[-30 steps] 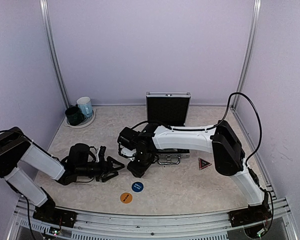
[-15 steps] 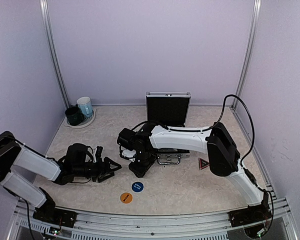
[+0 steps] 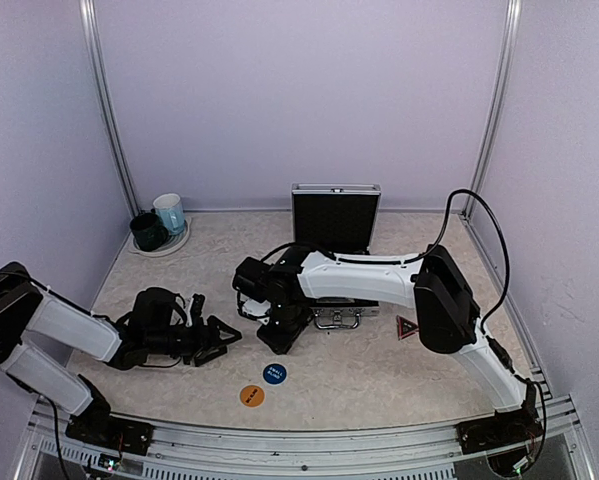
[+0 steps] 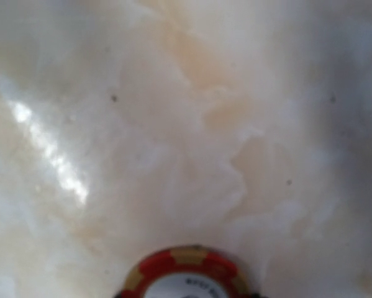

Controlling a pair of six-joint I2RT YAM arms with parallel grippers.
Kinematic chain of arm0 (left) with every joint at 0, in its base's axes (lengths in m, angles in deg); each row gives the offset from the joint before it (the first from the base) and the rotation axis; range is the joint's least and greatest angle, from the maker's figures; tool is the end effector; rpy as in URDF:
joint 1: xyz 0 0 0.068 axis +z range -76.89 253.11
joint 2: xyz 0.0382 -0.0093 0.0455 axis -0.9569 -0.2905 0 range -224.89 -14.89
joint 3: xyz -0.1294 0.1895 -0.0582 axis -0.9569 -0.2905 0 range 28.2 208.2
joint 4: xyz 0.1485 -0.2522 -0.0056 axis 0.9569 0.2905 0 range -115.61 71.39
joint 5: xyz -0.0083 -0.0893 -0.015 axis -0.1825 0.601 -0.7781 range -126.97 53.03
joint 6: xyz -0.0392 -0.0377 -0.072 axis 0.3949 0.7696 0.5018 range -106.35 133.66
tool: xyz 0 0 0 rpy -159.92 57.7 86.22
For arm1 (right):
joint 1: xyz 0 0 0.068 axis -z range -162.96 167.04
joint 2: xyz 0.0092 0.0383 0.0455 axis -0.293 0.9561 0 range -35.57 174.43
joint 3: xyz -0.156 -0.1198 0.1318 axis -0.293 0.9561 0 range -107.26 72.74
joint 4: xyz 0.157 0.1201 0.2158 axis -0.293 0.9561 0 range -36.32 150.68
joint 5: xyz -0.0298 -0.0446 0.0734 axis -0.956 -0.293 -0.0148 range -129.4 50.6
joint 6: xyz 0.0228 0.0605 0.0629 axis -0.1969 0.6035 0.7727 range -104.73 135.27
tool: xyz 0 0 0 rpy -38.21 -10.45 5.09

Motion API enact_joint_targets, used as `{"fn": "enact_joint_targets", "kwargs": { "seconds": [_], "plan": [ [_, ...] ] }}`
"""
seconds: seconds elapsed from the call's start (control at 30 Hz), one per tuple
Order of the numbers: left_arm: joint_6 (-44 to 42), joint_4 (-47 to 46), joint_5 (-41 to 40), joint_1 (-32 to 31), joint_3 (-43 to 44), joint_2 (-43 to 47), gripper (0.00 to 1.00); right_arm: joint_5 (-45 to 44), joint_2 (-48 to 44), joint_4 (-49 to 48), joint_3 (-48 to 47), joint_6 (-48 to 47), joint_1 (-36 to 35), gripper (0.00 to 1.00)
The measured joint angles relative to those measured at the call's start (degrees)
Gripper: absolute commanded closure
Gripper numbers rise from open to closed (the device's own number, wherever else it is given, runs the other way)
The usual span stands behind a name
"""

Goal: Pack up texas hold em set

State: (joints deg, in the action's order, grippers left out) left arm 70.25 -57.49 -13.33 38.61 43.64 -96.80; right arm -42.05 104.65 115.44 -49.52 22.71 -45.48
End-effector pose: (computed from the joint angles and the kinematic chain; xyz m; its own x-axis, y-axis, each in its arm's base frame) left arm 0.2091 -0.1829 0.0228 -0.9179 -0.2971 -0.2632 0.0450 0.5810 -0.8127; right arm 0.2362 0.4460 0.0777 -0.5645 -0.8050 -0.1827 -0.8162 0.5774 -0.0221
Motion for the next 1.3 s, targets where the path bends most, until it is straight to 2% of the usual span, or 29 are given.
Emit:
{"fn": "enact_joint_targets", "kwargs": {
  "seconds": [0.37, 0.63, 0.77, 1.07, 1.3],
  "plan": [
    [2.2, -12.7, 4.7, -0.2, 1.2, -9.5, 0.28, -2.1, -4.8, -5.0, 5.5, -1.0, -0.5, 0.60],
    [4.6, -18.1, 6.2, -0.4, 1.6, -13.2, 0.27, -1.6, -5.7, -4.4, 5.6, -1.2, -0.5, 0.42],
    [4.4, -14.8, 4.3, -0.4, 0.7, -10.0, 0.26, -0.8, -3.7, -3.0, 2.7, -0.9, -0.3, 0.41],
    [0.7, -1.7, -1.7, -0.3, 0.1, 4.2, 0.19, 1.7, 0.3, -0.2, -0.6, -0.1, 0.5, 0.43],
    [-0.9, 4.7, -4.7, -0.3, 0.1, 9.5, 0.08, 2.3, 1.8, 1.8, -3.0, -0.1, 0.5, 0.57]
  ]
}}
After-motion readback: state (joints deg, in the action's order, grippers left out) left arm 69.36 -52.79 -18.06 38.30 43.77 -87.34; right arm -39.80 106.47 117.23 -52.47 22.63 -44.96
